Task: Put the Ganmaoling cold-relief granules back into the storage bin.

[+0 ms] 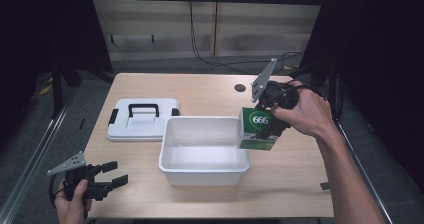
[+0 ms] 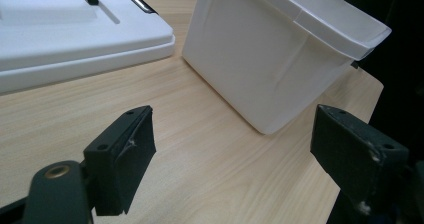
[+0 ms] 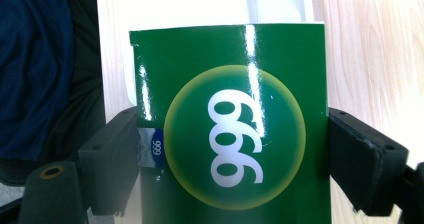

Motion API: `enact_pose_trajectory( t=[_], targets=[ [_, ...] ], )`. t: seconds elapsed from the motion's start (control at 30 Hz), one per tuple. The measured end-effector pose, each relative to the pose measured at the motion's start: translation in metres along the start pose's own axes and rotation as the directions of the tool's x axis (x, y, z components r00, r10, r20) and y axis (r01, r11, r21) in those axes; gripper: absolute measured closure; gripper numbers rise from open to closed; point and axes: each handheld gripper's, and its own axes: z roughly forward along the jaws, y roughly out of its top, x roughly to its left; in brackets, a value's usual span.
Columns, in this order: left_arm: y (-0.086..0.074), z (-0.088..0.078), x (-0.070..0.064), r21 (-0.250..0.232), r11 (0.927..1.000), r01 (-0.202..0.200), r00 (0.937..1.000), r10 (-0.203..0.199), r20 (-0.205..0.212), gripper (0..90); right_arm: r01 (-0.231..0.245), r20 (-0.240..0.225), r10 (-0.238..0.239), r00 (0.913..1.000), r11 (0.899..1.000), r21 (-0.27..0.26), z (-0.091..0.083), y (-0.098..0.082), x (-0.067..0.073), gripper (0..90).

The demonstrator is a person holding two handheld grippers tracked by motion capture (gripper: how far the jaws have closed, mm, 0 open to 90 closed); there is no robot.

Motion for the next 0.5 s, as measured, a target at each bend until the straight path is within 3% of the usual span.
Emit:
enact_pose_trajectory(
  t=[0.5],
  targets=[
    [0.0, 0.0, 0.0, 0.001, 1.0, 0.001, 1.0, -0.001, 0.001, 17.9, 0.021, -0.024, -0.021, 0.9995, 1.0, -0.011, 0.014, 0.021, -0.004, 15.4]
  ],
)
